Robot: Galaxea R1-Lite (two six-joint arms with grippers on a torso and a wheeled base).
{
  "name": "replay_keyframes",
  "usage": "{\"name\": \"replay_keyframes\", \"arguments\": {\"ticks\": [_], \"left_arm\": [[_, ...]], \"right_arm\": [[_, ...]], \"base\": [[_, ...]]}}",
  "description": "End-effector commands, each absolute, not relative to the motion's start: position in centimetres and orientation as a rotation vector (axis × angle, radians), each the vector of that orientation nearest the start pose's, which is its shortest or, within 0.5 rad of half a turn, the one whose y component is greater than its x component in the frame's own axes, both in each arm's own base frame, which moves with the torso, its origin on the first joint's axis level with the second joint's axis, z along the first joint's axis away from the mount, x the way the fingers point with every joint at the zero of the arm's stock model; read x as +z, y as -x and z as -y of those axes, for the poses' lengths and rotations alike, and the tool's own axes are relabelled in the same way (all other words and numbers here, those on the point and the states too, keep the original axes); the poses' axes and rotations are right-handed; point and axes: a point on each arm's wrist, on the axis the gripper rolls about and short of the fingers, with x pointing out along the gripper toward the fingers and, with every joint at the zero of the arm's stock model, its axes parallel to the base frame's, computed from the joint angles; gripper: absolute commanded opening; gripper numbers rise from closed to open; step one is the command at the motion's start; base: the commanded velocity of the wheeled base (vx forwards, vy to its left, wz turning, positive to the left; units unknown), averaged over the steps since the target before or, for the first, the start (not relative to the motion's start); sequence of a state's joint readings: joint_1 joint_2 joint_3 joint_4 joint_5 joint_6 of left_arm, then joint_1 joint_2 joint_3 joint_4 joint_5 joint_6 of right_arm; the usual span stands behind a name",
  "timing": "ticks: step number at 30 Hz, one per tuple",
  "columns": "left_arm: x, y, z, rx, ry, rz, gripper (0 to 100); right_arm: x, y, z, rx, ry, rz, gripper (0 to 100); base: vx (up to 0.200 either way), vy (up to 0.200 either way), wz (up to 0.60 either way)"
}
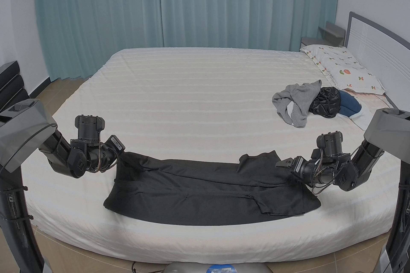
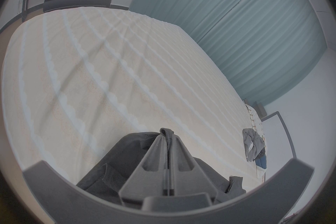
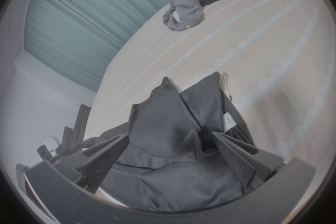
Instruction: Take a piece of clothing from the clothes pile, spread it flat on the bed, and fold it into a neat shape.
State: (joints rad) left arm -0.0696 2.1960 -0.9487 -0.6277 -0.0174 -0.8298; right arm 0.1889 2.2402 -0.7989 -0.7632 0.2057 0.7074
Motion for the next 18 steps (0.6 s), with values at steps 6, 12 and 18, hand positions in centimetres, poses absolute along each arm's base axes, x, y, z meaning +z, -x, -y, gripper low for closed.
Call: {"name": "replay_keyframes", "arguments": {"ticks": [6, 12, 18], "left_arm": [[4.5, -38.4, 2.7, 0.175, 0.785, -0.61, 0], [4.7, -38.4, 2.6, 0.174, 0.785, -0.607, 0], [5.0, -38.3, 2.2, 0.183, 0.782, -0.604, 0]], "right_arm": [[-0.4, -36.6, -7.4, 0.196, -0.641, -0.813, 100], [-1.0, -36.8, -6.8, 0.186, -0.608, -0.838, 0], [-0.6, -36.6, -6.1, 0.168, -0.62, -0.834, 0]], "base": [[0.0, 0.0, 0.0], [0.0, 0.0, 0.0], [0.0, 0.0, 0.0]]}}
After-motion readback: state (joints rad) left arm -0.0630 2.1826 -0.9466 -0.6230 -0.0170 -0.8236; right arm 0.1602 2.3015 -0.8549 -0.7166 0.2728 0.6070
